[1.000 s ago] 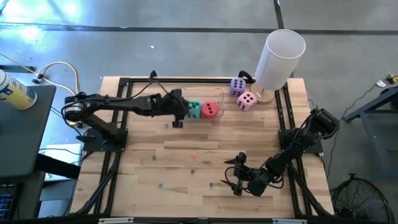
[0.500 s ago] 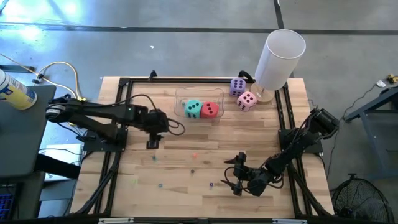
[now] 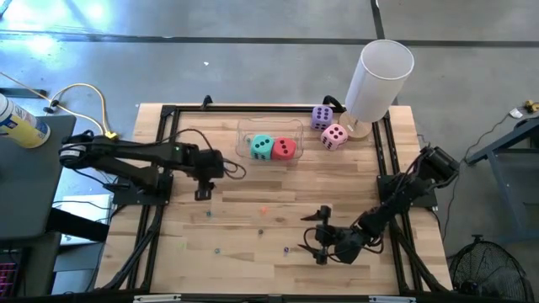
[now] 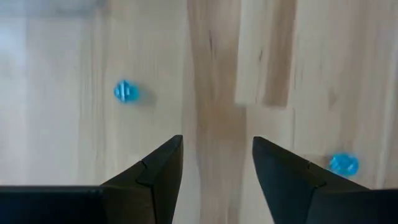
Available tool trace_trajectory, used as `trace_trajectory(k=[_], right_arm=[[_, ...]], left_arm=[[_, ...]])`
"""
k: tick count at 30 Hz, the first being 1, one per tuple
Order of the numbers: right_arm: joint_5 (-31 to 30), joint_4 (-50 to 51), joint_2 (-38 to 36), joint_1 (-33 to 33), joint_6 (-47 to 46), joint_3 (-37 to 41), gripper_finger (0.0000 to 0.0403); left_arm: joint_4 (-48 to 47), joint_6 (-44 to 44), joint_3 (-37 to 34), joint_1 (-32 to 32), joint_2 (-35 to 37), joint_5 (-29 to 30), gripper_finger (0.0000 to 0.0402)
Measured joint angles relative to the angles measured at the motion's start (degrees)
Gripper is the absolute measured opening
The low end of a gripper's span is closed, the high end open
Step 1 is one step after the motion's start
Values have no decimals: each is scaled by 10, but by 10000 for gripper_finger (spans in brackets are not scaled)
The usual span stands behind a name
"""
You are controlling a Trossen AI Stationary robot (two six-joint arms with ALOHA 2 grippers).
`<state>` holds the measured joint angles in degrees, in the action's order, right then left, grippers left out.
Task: Pick & Place Dice
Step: Put the small light blue dice into the transparent bin
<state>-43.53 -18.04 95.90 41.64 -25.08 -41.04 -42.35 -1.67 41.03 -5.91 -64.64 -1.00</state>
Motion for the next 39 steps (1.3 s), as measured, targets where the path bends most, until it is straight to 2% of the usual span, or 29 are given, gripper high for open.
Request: trace_trajectory(k=[4, 10, 16, 21, 31, 39], right_arm=[[31, -2, 0, -13, 8, 0, 392], [62, -7, 0, -25, 25, 0, 392], [62, -6, 0, -24, 24, 0, 392], [61, 7, 0, -24, -10, 0, 392], [51, 7, 0, -32, -18, 0, 392], [58, 7, 0, -31, -19, 0, 392]], left_arm=[[62, -23, -19, -31, 37, -38, 186], [179, -25, -85, -73, 90, -33, 186], [309, -29, -171, -90, 98, -32, 186], [339, -47, -206, -91, 95, -30, 186], [350, -41, -231, -93, 95, 47, 186], [423, -32, -264, -115, 94, 18, 186]])
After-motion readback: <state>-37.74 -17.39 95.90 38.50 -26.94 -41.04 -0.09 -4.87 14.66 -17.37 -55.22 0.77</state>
